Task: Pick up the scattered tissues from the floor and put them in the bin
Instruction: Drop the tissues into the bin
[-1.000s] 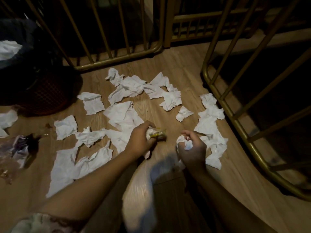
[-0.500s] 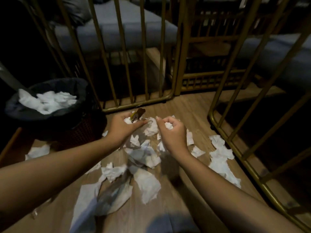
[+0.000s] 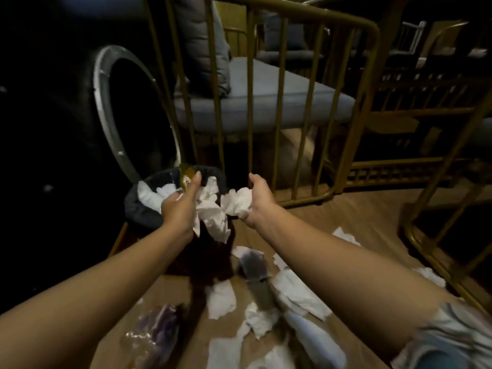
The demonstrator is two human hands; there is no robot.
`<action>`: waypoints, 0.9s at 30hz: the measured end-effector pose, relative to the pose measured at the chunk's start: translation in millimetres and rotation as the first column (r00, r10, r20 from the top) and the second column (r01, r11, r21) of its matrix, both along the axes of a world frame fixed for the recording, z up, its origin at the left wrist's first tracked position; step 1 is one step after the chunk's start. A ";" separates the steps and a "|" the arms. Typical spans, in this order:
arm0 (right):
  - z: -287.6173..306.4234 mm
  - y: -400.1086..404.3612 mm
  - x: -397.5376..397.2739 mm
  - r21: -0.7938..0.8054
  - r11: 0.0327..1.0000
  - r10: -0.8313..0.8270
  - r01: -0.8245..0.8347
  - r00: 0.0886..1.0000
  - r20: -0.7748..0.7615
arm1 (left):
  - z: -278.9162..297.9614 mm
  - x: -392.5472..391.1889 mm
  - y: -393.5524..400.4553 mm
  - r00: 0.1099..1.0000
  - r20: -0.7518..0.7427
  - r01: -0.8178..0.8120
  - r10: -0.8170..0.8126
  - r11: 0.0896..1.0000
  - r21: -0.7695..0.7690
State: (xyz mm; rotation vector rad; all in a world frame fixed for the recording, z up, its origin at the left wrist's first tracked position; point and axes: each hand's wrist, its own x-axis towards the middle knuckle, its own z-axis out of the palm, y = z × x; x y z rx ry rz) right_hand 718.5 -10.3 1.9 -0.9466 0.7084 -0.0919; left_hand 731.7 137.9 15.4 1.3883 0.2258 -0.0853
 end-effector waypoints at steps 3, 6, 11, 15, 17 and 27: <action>-7.9 25.0 58.8 0.006 1.000 -0.012 0.012 1.000 -0.006 | 13.3 40.4 25.1 0.995 -0.054 -0.085 0.080 0.992 -0.097; -8.9 48.4 94.6 -0.021 1.000 0.002 -0.002 1.000 0.029 | 17.8 67.9 37.3 0.986 -0.066 -0.161 0.154 0.980 -0.115; -6.8 64.7 121.3 -0.029 0.999 0.033 -0.032 0.998 0.047 | 15.7 89.8 44.3 0.979 -0.075 -0.198 0.188 0.968 -0.157; -17.5 50.3 129.1 0.061 0.988 0.140 -0.143 0.989 0.043 | 9.4 106.5 50.4 0.994 -0.045 -0.104 0.099 0.984 -0.143; 22.9 67.9 73.0 0.029 0.982 0.186 -0.188 0.981 0.048 | 6.3 110.3 52.8 0.997 -0.056 -0.067 0.058 0.983 -0.171; 7.3 56.8 22.8 -0.211 0.972 0.138 -0.100 0.975 0.175 | -35.2 62.0 57.2 0.906 0.373 -0.289 0.203 0.938 0.192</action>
